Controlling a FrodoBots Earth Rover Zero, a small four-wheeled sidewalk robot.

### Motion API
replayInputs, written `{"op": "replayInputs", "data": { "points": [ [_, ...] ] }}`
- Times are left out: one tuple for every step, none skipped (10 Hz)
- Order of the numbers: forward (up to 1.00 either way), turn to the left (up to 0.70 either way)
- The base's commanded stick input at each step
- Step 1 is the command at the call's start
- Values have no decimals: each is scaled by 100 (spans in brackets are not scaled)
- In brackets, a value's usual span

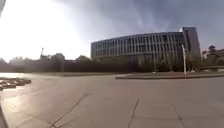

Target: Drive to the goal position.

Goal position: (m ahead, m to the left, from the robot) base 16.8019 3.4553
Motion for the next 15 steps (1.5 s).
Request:
{"op": "replayInputs", "data": {
  "points": [
    [70,0],
    [70,0],
    [70,0],
    [70,0],
    [70,0],
    [70,0],
    [70,0],
    [70,11],
    [70,32],
    [70,35],
    [70,35],
    [70,35],
    [70,35],
    [70,35],
    [70,32]
  ]
}}
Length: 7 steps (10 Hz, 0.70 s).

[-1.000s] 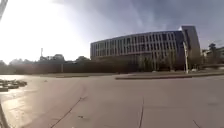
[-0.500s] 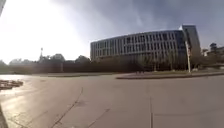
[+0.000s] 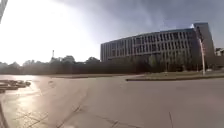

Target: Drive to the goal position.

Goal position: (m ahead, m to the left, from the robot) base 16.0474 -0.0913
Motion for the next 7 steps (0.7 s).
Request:
{"op": "replayInputs", "data": {
  "points": [
    [70,0],
    [70,0],
    [70,0],
    [70,0],
    [70,0],
    [70,0],
    [70,0]
  ]
}}
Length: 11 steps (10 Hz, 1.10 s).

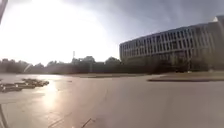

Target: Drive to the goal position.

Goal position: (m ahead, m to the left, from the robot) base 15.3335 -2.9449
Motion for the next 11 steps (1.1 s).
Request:
{"op": "replayInputs", "data": {
  "points": [
    [70,0],
    [70,0],
    [70,0],
    [70,0],
    [70,0],
    [70,0],
    [70,0],
    [70,0],
    [70,0],
    [70,0],
    [70,0]
  ]
}}
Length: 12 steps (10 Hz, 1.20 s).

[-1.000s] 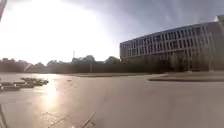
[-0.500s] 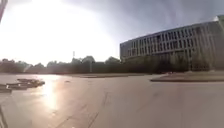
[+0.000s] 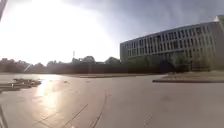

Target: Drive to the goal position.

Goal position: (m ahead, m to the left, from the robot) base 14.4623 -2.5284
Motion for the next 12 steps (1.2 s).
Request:
{"op": "replayInputs", "data": {
  "points": [
    [70,0],
    [70,0],
    [70,0],
    [70,0],
    [70,0],
    [70,0],
    [70,0],
    [70,0],
    [70,0],
    [70,0],
    [70,0],
    [70,0]
  ]
}}
